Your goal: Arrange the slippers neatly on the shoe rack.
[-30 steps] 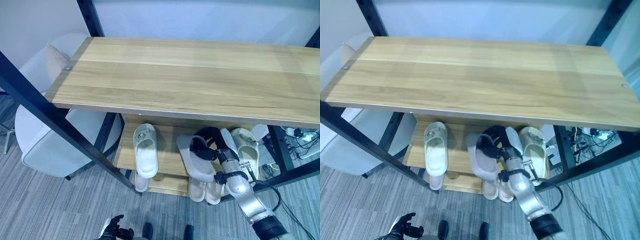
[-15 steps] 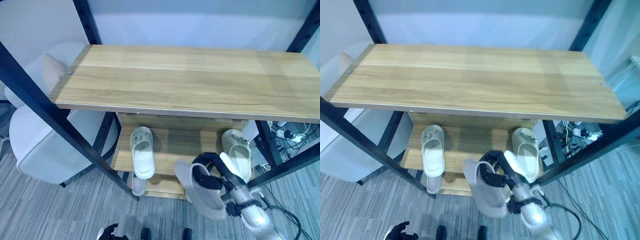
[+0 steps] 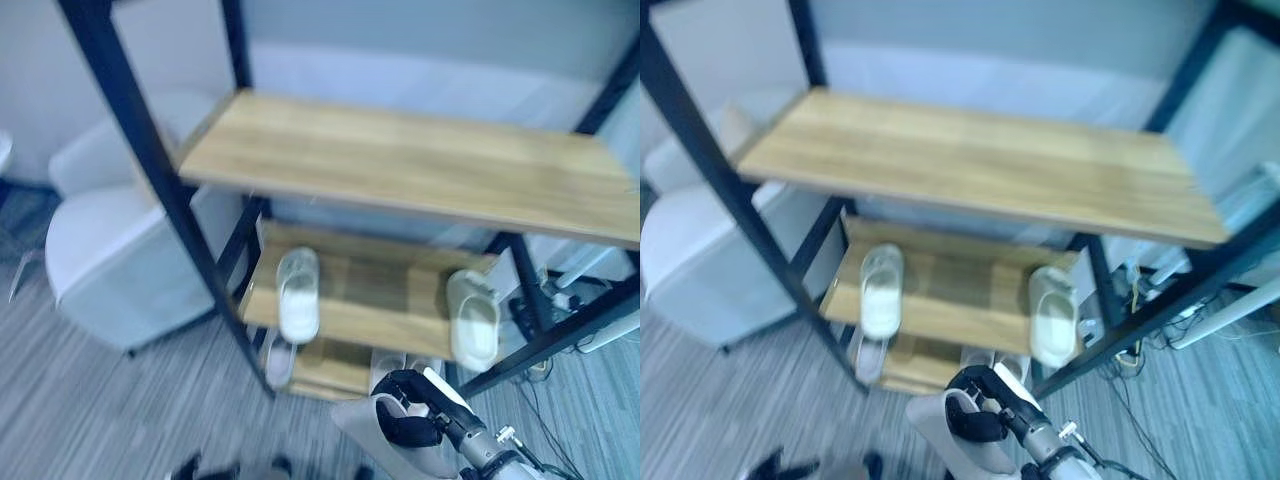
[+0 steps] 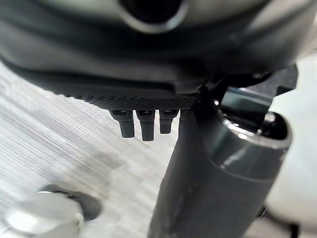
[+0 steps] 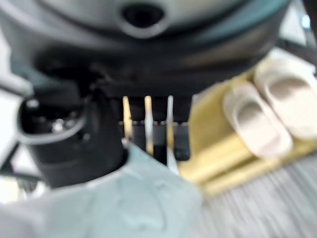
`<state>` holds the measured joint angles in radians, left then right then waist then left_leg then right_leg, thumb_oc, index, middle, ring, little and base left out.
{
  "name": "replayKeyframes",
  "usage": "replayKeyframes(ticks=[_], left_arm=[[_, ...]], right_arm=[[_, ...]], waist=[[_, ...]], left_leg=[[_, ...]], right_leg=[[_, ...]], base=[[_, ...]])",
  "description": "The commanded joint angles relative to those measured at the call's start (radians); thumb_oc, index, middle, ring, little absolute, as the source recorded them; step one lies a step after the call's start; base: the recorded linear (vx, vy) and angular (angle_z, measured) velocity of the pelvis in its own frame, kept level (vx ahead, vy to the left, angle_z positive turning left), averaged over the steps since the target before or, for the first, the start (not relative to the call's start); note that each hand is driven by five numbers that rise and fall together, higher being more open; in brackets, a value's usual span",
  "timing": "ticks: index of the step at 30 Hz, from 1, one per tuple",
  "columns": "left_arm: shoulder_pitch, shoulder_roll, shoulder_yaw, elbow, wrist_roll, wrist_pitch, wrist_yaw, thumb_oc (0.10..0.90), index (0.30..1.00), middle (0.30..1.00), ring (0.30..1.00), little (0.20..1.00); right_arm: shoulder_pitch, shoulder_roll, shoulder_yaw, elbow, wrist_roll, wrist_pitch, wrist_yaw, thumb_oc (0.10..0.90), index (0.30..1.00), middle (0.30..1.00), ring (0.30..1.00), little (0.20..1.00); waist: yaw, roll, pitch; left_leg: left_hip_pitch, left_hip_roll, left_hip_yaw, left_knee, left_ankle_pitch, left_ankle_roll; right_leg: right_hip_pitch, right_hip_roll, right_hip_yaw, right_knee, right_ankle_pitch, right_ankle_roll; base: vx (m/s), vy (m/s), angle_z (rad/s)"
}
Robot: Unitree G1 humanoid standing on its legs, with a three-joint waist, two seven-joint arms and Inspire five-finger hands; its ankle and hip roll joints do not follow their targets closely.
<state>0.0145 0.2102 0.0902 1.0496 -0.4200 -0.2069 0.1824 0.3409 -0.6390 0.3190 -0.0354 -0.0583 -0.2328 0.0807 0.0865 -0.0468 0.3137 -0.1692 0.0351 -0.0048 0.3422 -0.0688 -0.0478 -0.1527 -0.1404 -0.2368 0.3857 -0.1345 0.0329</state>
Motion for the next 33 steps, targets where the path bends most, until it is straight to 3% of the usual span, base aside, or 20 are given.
replayKeyframes(ticks=[1, 5, 6, 7, 9, 11, 12, 13, 15, 17, 19, 21, 27, 28, 33], left_arm=[[-0.026, 0.08, 0.022, -0.009, -0.093, -0.113, 0.076, 0.8, 0.9, 0.9, 0.9, 0.9], [-0.111, 0.128, 0.033, -0.039, -0.19, -0.161, 0.11, 0.8, 0.9, 0.9, 0.9, 0.9], [-0.111, 0.128, 0.033, -0.039, -0.19, -0.161, 0.109, 0.8, 0.9, 0.9, 0.9, 0.9], [-0.164, 0.142, 0.033, -0.042, -0.231, -0.174, 0.138, 0.8, 0.9, 0.9, 0.9, 0.9], [-0.174, 0.143, 0.031, -0.059, -0.249, -0.186, 0.15, 0.8, 0.9, 0.9, 0.9, 0.9], [-0.196, 0.131, 0.027, -0.092, -0.28, -0.195, 0.169, 0.8, 0.9, 0.9, 0.9, 0.9], [-0.198, 0.131, 0.029, -0.092, -0.279, -0.194, 0.17, 0.8, 0.9, 0.9, 0.9, 0.9], [-0.212, 0.125, 0.023, -0.104, -0.28, -0.203, 0.198, 0.8, 0.9, 0.9, 0.9, 0.9], [-0.221, 0.118, 0.024, -0.104, -0.282, -0.206, 0.213, 0.8, 0.9, 0.9, 0.9, 0.9], [-0.223, 0.099, 0.024, -0.119, -0.362, -0.214, 0.247, 0.8, 0.9, 0.9, 0.9, 0.9], [-0.216, 0.093, 0.023, -0.127, -0.384, -0.218, 0.258, 0.8, 0.9, 0.9, 0.9, 0.9], [-0.194, 0.076, 0.026, -0.144, -0.431, -0.23, 0.29, 0.8, 0.9, 0.9, 0.9, 0.9], [-0.174, 0.075, 0.016, -0.147, -0.434, -0.226, 0.308, 0.8, 0.9, 0.9, 0.9, 0.9], [-0.171, 0.081, 0.009, -0.14, -0.444, -0.226, 0.306, 0.8, 0.9, 0.9, 0.9, 0.9], [-0.17, 0.099, 0.003, -0.097, -0.463, -0.21, 0.292, 0.8, 0.9, 0.9, 0.9, 0.9]], right_arm=[[-0.092, -0.033, -0.048, -0.145, 0.045, -0.099, -0.059, 0.4, 0.3, 0.3, 0.3, 0.3], [-0.283, -0.029, 0.024, -0.088, 0.052, -0.099, -0.137, 0.4, 0.3, 0.3, 0.3, 0.3], [-0.284, -0.029, 0.025, -0.088, 0.052, -0.099, -0.137, 0.4, 0.3, 0.3, 0.3, 0.3], [-0.417, -0.002, 0.055, -0.075, 0.031, -0.091, -0.2, 0.4, 0.3, 0.3, 0.3, 0.3], [-0.467, 0.005, 0.061, -0.069, 0.008, -0.09, -0.229, 0.4, 0.3, 0.3, 0.3, 0.3], [-0.594, 0.014, 0.058, -0.083, -0.064, -0.089, -0.303, 0.4, 0.3, 0.3, 0.3, 0.3], [-0.598, 0.014, 0.06, -0.081, -0.066, -0.088, -0.305, 0.4, 0.3, 0.3, 0.3, 0.3], [-0.705, 0.0, 0.052, -0.089, -0.128, -0.086, -0.369, 0.4, 0.3, 0.3, 0.3, 0.3], [-0.739, -0.004, 0.053, -0.084, -0.148, -0.083, -0.399, 0.4, 0.3, 0.3, 0.3, 0.3], [-0.847, -0.038, 0.038, -0.057, -0.168, -0.055, -0.478, 0.4, 0.3, 0.3, 0.3, 0.3], [-0.883, -0.048, 0.036, -0.041, -0.168, -0.048, -0.497, 0.4, 0.3, 0.3, 0.3, 0.3], [-0.967, -0.089, 0.027, -0.034, -0.176, -0.034, -0.541, 0.4, 0.3, 0.3, 0.3, 0.3], [-1.086, -0.187, 0.027, -0.007, -0.167, -0.038, -0.587, 0.4, 0.3, 0.3, 0.3, 0.3], [-1.153, -0.21, 0.044, 0.018, -0.132, -0.04, -0.597, 0.4, 0.3, 0.3, 0.3, 0.3], [-1.273, -0.224, 0.074, 0.018, -0.09, -0.05, -0.6, 0.4, 0.3, 0.3, 0.3, 0.3]], waist=[[-0.013, 0.023, -0.004], [-0.018, 0.037, -0.011], [-0.018, 0.037, -0.012], [-0.013, 0.041, -0.015], [-0.008, 0.044, -0.018], [-0.001, 0.049, -0.033], [-0.001, 0.048, -0.04], [0.006, 0.057, -0.048], [0.007, 0.056, -0.065], [0.022, 0.059, -0.065], [0.03, 0.063, -0.064], [0.038, 0.078, -0.041], [0.044, 0.086, -0.005], [0.048, 0.091, 0.019], [0.05, 0.089, 0.086]], left_leg=[[-0.06, 0.004, 0.028, 0.109, -0.07, -0.005], [-0.28, 0.005, 0.024, 0.308, -0.138, 0.02], [-0.282, 0.005, 0.025, 0.309, -0.138, 0.02], [-0.432, 0.009, 0.021, 0.452, -0.202, 0.029], [-0.501, 0.009, 0.02, 0.501, -0.215, 0.034], [-0.702, 0.006, 0.013, 0.645, -0.248, 0.045], [-0.716, 0.006, 0.013, 0.654, -0.251, 0.045], [-0.844, 0.005, 0.006, 0.746, -0.274, 0.058], [-0.925, 0.01, 0.002, 0.805, -0.288, 0.061], [-1.066, 0.007, -0.019, 0.944, -0.328, 0.067], [-1.112, 0.002, -0.02, 1.003, -0.346, 0.074], [-1.233, -0.009, -0.02, 1.183, -0.407, 0.084], [-1.354, -0.01, -0.015, 1.394, -0.489, 0.093], [-1.382, -0.007, -0.022, 1.472, -0.524, 0.095], [-1.401, -0.008, -0.023, 1.626, -0.599, 0.095]], right_leg=[[-0.027, -0.017, 0.0, 0.135, -0.106, 0.037], [-0.246, -0.032, 0.036, 0.333, -0.188, 0.006], [-0.248, -0.032, 0.037, 0.334, -0.188, 0.006], [-0.403, -0.033, 0.077, 0.464, -0.258, -0.013], [-0.47, -0.034, 0.087, 0.504, -0.274, -0.023], [-0.659, -0.032, 0.119, 0.622, -0.317, -0.056], [-0.674, -0.032, 0.121, 0.631, -0.32, -0.057], [-0.809, -0.03, 0.147, 0.738, -0.345, -0.074], [-0.889, -0.029, 0.159, 0.799, -0.364, -0.088], [-1.041, -0.028, 0.191, 0.956, -0.416, -0.119], [-1.088, -0.03, 0.197, 1.028, -0.431, -0.13], [-1.209, -0.03, 0.215, 1.215, -0.489, -0.158], [-1.319, -0.029, 0.243, 1.439, -0.565, -0.186], [-1.346, -0.029, 0.263, 1.534, -0.597, -0.193], [-1.366, -0.017, 0.303, 1.715, -0.649, -0.206]], base=[[-0.22, 0.051, 0.0], [-0.16, 0.057, -0.02], [-0.13, 0.029, 0.11], [-0.07, 0.015, 0.04], [-0.12, 0.006, -0.45], [-0.15, -0.013, -0.37], [-0.16, -0.019, 0.26], [-0.11, -0.018, 0.18], [-0.06, -0.025, -0.09], [0.03, -0.067, 0.04], [0.07, -0.031, 0.04], [0.15, -0.019, 0.07], [0.12, -0.038, 0.07], [0.13, -0.026, 0.1], [0.14, -0.041, 0.09]])
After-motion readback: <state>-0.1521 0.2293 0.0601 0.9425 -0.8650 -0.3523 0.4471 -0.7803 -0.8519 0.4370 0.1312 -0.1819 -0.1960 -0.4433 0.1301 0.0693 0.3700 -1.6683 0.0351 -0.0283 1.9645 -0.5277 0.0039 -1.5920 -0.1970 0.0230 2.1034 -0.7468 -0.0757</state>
